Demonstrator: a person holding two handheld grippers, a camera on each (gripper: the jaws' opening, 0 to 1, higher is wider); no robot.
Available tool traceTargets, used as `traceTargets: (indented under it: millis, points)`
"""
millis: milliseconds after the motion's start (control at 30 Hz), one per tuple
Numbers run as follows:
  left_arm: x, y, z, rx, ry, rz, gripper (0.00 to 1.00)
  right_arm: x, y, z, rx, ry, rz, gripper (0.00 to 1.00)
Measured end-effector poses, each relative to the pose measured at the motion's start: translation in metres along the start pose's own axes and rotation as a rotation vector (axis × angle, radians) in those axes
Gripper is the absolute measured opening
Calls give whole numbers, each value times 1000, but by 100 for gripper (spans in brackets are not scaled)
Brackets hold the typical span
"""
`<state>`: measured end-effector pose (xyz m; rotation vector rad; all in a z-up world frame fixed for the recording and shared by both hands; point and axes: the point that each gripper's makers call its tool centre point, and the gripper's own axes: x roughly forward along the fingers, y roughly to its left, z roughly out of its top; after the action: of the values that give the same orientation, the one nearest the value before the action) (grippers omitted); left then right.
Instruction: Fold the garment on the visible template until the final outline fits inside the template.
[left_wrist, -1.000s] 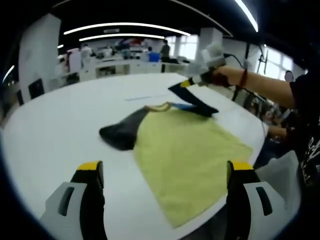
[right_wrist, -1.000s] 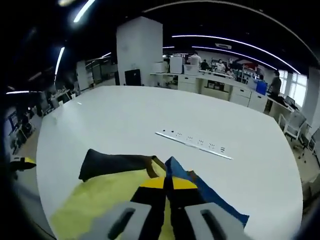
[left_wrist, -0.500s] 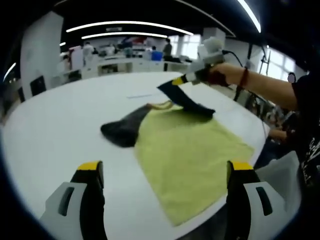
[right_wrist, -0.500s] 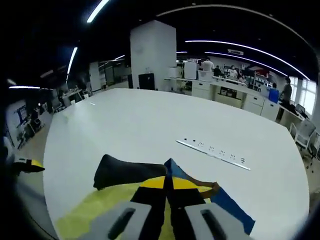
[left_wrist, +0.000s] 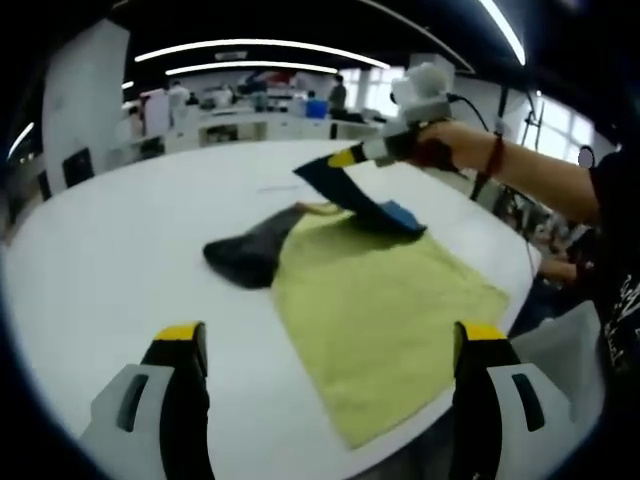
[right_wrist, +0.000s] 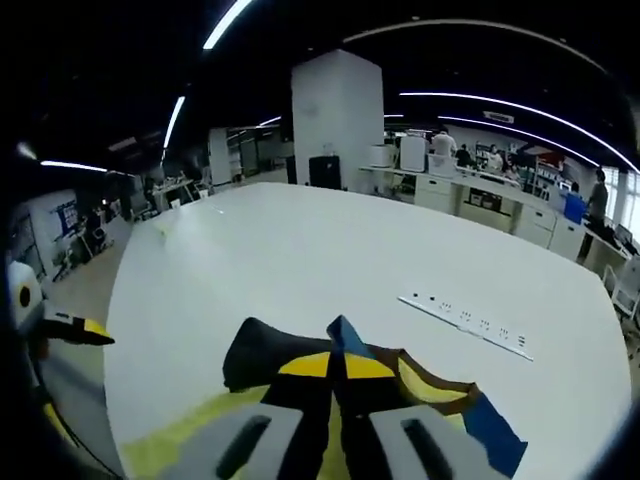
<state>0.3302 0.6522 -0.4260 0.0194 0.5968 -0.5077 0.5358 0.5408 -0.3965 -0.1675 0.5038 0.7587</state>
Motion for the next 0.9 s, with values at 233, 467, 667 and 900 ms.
traceTargets:
  millis: [233, 467, 667, 900]
  points:
    - [1, 1, -2, -5, 5, 4, 99, 3, 28, -5, -55, 7, 73, 0]
    - [2, 0, -5, -8, 13, 3, 99, 6, 49, -19, -96, 26, 126, 0]
    - [2, -1, -7, -7, 18, 3, 99, 12, 66, -30, -116, 31, 168, 0]
    - [0, -2, -9, -9, 19, 2, 99, 21, 78, -48, -104, 72, 199, 0]
